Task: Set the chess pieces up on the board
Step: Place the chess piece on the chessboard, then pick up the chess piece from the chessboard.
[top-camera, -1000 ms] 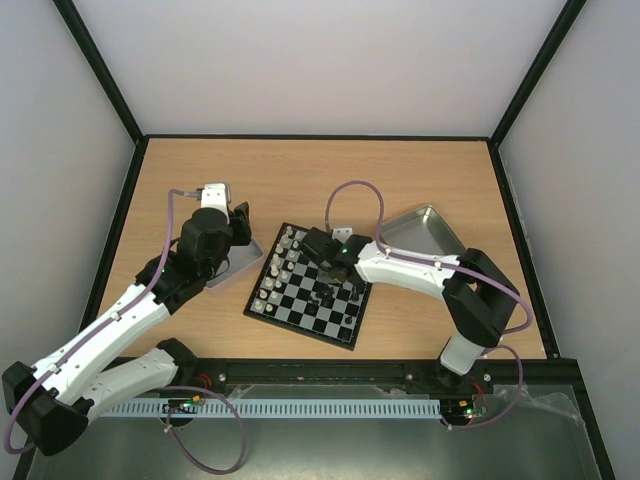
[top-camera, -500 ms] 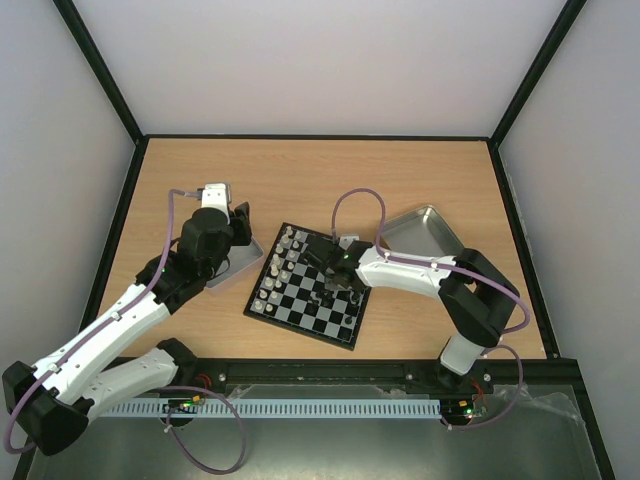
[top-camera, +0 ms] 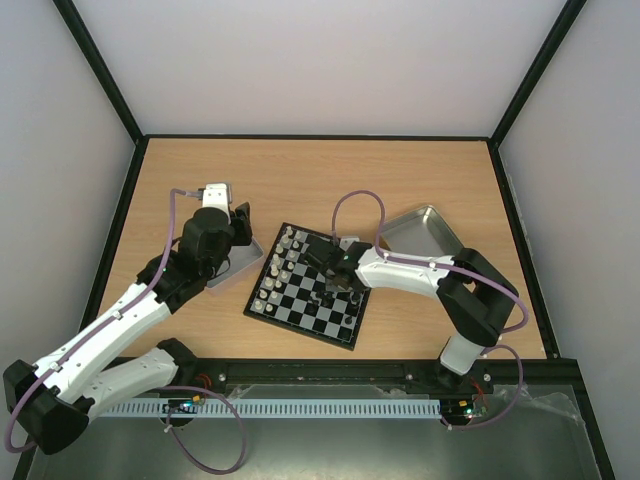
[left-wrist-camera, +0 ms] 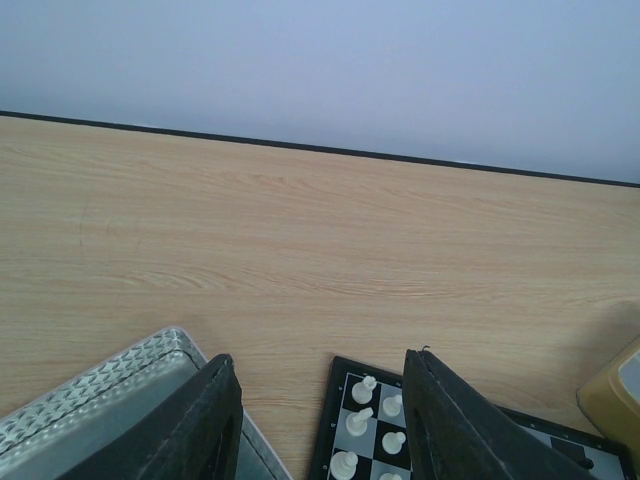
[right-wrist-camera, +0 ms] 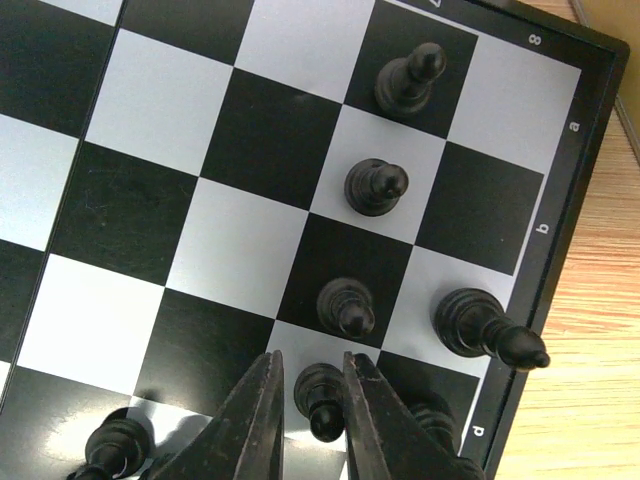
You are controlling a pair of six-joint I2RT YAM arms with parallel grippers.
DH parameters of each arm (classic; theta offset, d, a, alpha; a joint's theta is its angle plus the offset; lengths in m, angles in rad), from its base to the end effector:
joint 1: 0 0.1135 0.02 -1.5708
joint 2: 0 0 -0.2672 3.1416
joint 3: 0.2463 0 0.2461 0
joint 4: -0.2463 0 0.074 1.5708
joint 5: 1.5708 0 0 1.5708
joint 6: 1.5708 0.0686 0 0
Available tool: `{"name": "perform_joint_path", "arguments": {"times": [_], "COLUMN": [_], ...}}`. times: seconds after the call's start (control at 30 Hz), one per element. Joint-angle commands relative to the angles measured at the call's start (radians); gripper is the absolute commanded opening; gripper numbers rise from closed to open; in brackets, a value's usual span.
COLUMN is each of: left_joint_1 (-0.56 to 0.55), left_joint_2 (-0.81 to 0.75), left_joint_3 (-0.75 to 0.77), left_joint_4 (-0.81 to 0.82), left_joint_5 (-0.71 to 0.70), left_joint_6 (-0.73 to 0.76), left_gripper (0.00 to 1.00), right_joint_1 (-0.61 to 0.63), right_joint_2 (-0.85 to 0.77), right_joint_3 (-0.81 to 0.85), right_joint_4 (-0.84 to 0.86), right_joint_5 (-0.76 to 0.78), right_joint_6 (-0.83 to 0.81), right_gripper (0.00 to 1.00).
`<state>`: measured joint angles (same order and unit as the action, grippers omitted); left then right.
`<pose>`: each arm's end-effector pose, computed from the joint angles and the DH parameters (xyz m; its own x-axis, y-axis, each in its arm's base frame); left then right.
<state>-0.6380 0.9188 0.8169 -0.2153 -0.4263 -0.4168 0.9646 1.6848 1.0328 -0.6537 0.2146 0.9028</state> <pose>0.2025 -0.1148 0.3187 -0.3209 -0.2210 -0.9210 0.1059 0.9579 -0.2667 0.1906 0.2493 0.1457 -0.9460 -0.0182 -0.3236 -0.0460 0.9959 0.0784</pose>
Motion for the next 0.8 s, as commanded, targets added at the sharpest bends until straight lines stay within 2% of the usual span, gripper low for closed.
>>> {"name": "perform_joint_path", "arguments": {"times": [0.0, 0.23, 0.53, 0.77], "left_joint_1": [0.004, 0.005, 0.006, 0.006], "left_joint_2": [0.003, 0.0, -0.001, -0.002], "left_joint_3": [-0.012, -0.01, -0.011, -0.012], "left_joint_4": [0.007, 0.006, 0.007, 0.005], "left_joint_5": [-0.007, -0.008, -0.007, -0.011], "left_joint_6": [-0.008, -0.007, -0.011, -0.011], "left_gripper": [0.47, 0.46, 0.47, 0.47], "right_joint_1": [0.0, 0.0, 0.008, 0.012], "right_joint_2": [-0.01, -0.023, -0.025, -0.001], "right_joint_3": [0.027, 0.06, 0.057, 0.059], "right_joint_4": [-0.031, -0.051, 0.051, 0.082], "right_joint_5": [0.029, 0.02, -0.162, -0.213], "right_joint_6": [0.001, -0.012, -0.101, -0.116], "right_gripper": [0.18, 0.22, 0.23, 0.28]}}
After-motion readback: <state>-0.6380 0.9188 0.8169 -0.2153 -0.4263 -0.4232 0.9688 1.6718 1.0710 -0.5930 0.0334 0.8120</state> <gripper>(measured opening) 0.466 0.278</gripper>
